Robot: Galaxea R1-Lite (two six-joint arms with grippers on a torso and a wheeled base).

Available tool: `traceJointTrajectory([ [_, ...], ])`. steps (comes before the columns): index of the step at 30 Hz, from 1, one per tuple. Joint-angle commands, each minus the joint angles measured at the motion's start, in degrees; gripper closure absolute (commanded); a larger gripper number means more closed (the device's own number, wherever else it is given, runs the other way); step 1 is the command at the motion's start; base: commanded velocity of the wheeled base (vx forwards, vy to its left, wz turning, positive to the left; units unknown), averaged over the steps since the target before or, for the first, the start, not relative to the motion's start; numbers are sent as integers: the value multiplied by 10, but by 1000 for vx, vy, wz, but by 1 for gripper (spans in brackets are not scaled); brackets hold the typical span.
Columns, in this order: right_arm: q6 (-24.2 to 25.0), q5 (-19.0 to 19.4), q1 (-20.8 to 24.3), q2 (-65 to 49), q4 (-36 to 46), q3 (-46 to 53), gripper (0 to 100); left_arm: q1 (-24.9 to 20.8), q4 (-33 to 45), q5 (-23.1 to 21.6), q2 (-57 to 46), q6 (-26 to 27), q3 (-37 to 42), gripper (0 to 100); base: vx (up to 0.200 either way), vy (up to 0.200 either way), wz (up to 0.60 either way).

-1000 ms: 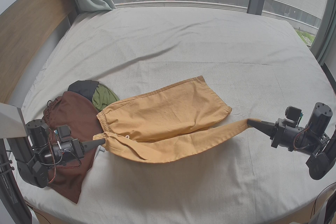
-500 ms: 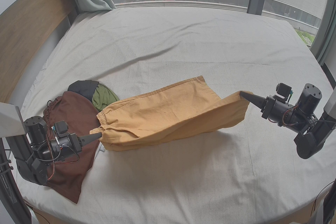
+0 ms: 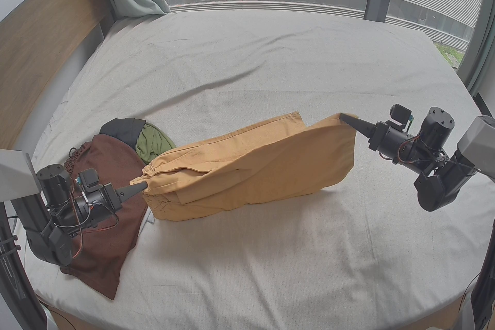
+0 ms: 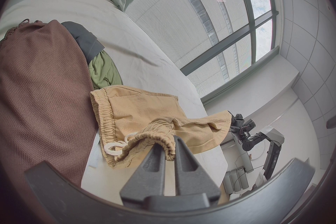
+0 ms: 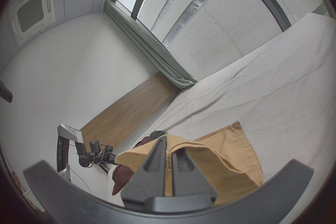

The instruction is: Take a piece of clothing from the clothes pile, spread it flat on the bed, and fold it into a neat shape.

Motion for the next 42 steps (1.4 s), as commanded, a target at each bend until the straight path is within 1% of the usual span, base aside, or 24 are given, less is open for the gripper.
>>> traceJointTrajectory([
  [1,1,0,3,28,22,-51,100,1,-1,2,11,-1,-8,100,0,0,0],
  [5,1,0,5,41,51,-88,100,3,0,3,19,-3,-15,100,0,0,0],
  [10,2,0,6,53,76,-125,100,4,-1,9,22,-25,-19,100,0,0,0],
  [14,6,0,13,65,115,-174,100,3,0,22,25,-33,-29,100,0,0,0],
  [18,26,-1,23,82,149,-226,100,2,-1,34,38,-36,-43,100,0,0,0],
  [20,27,-2,24,90,157,-241,100,1,-1,40,41,-40,-47,100,0,0,0],
  [23,27,-2,25,107,190,-287,100,-1,-1,57,49,-53,-58,100,0,0,0],
  [29,28,-2,23,130,235,-337,100,-10,-1,57,49,-74,-69,100,0,0,0],
  [31,28,-14,22,152,262,-381,100,-10,-1,58,59,-76,-84,100,0,0,0],
  [34,28,-15,22,159,269,-394,100,-10,-1,65,70,-75,-90,100,0,0,0],
  [38,28,-16,23,177,292,-421,100,-10,-1,98,104,-75,-119,100,0,0,0],
  [42,28,-16,21,196,292,-434,100,-10,-1,103,110,-76,-122,100,0,0,0],
])
